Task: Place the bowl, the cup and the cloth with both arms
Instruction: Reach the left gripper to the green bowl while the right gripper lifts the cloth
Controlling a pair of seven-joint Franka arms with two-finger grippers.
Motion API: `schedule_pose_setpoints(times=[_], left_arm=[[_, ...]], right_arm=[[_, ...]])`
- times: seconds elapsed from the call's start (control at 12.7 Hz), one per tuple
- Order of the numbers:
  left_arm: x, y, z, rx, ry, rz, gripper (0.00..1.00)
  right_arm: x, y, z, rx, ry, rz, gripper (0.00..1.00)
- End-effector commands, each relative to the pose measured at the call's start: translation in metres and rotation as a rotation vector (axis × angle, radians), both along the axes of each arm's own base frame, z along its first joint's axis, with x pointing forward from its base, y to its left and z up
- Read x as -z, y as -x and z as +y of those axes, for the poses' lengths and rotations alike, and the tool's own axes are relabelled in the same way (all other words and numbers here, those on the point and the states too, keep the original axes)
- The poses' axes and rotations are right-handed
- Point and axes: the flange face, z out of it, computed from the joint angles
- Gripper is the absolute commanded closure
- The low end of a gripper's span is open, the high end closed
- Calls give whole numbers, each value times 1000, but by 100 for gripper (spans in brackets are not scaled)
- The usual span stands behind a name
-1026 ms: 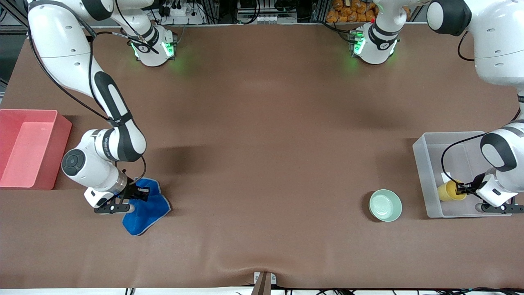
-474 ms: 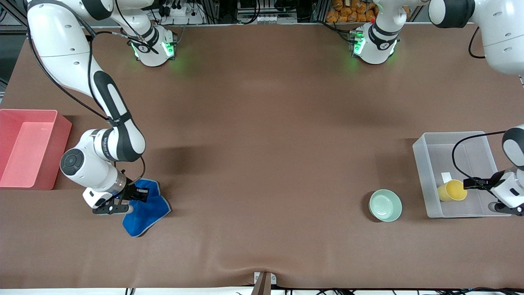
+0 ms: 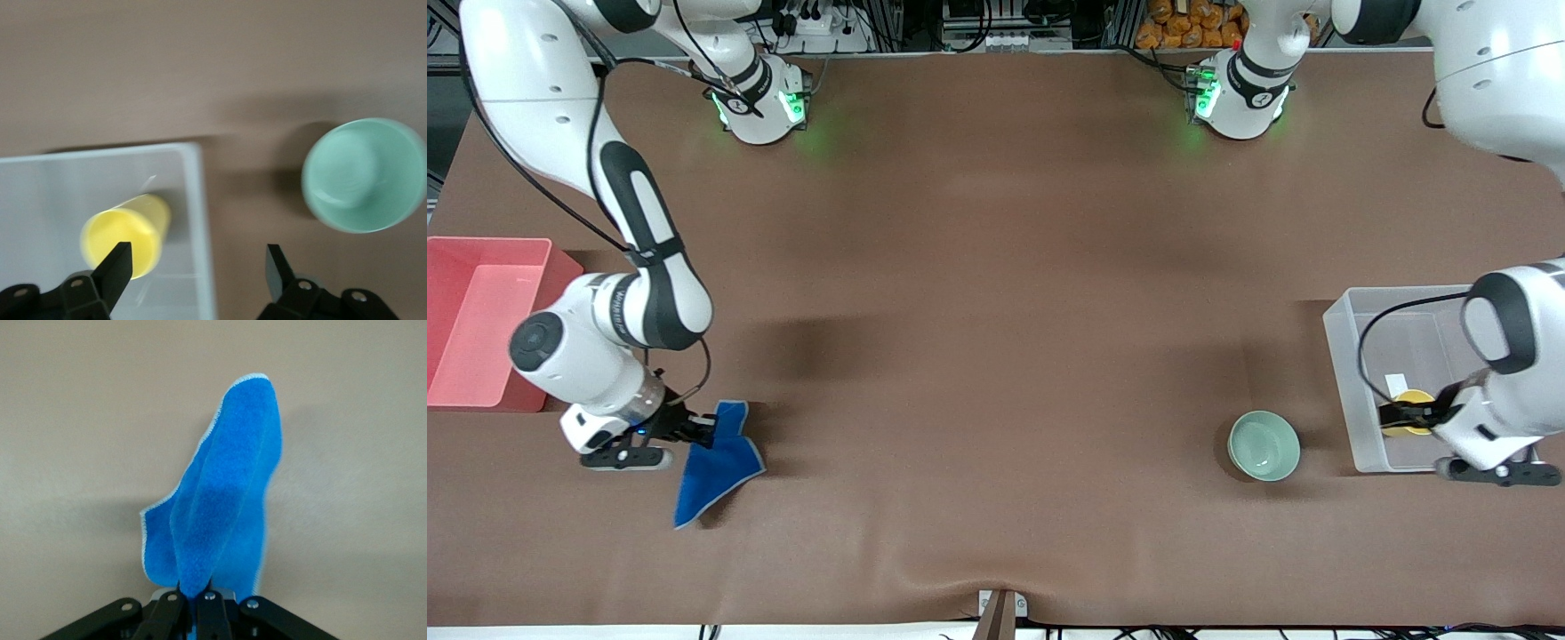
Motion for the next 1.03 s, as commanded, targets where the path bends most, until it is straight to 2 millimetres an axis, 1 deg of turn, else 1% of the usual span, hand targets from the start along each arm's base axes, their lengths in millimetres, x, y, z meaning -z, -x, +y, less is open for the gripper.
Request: schedule_pose_setpoints(times=[0.0,0.08,0.16,0.24,0.32,0.39,0.47,0.55,0.63,0.71,0.79,0.87,0.95], left_arm=[[10,-8,-19,-59,28,-22,13],[26,-12,-29,-55,35,-37,13],[42,-14,-35,-51,39,-44,13],[51,-16,-40,-55,48,-53,13],[58,-17,-38,-70,64,-59,13],[66,-18,-42,-92,91,-61,14],[80,-21,-43,-127,108,-76,14],[98,-23,-47,-134,107,-88,14],[109,-21,-50,-121,104,-80,15],[110,-20,-42,-123,99,-76,17],[110,-20,-41,-140,108,-76,19],[112,-19,-50,-152,114,-73,19],[113,-19,-50,-170,121,-72,22]], right_arm=[[-56,9,-16,6,-12,-15,100],[-73,11,-27,18,-11,-30,100],[-92,14,-43,23,-9,-41,100],[-108,20,-59,2,-2,-37,100],[-123,28,-75,-28,1,-11,100],[-138,39,-94,-38,-4,22,100],[-155,49,-111,-47,-4,31,100],[-172,59,-122,-64,-6,46,100],[-184,70,-135,-61,-13,67,100],[-195,81,-148,-55,-20,86,100],[-202,90,-158,-54,-30,111,100],[-211,98,-168,-52,-33,121,100],[-221,106,-177,-68,-32,124,100]])
